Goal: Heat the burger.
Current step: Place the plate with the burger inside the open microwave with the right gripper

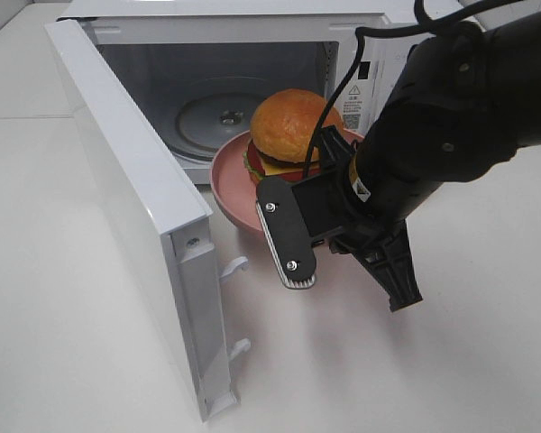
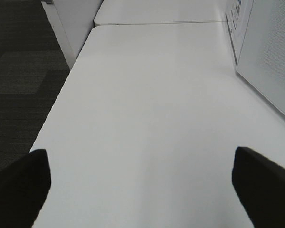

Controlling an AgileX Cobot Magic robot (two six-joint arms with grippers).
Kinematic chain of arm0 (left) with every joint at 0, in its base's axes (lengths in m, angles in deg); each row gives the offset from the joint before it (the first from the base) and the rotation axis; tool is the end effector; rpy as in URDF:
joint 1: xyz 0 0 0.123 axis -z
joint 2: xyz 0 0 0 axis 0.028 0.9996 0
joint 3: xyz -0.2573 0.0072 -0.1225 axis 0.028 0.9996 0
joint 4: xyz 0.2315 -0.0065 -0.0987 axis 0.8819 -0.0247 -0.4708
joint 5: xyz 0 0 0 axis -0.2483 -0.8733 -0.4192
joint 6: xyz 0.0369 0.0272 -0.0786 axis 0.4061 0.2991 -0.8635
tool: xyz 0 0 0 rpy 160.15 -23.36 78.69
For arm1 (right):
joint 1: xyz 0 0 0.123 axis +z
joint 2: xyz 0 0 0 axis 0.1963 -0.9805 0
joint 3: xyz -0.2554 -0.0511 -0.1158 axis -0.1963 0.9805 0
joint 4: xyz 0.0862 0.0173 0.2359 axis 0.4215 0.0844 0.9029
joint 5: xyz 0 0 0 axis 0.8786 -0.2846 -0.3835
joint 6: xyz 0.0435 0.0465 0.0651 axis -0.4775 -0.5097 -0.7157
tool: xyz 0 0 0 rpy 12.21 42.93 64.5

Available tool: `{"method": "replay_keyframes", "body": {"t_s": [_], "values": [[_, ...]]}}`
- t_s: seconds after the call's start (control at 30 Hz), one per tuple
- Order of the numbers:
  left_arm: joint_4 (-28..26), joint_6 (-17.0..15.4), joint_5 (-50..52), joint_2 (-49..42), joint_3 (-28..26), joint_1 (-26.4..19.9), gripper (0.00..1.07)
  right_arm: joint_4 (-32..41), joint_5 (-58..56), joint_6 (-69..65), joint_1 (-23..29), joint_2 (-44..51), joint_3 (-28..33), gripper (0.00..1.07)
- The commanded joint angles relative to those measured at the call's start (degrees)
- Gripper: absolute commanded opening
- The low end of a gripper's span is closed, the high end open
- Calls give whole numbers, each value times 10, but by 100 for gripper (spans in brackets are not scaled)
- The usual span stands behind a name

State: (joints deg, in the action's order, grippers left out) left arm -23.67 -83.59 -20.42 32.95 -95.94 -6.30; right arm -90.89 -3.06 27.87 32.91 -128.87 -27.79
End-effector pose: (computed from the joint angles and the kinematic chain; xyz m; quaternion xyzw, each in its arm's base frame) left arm -0.0086 0.0058 0.2816 -0.0221 0.8484 0.0717 0.5240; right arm 0.2491 0.2129 0.1874 -0.8108 0.5278 -0.1667 0.1904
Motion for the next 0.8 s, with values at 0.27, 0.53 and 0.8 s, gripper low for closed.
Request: {"method": "replay_keyframes", "body": {"t_s": [0.27, 0.53, 0.8], "values": [[0, -2, 4, -3, 1, 3, 98, -21, 22, 22, -7, -24, -37, 0], [0, -2, 4, -3, 1, 3, 98, -36, 25, 32, -13, -29, -57, 0], [0, -2, 4, -3, 1, 3, 98, -42, 25, 34, -13, -40, -76, 0]]}}
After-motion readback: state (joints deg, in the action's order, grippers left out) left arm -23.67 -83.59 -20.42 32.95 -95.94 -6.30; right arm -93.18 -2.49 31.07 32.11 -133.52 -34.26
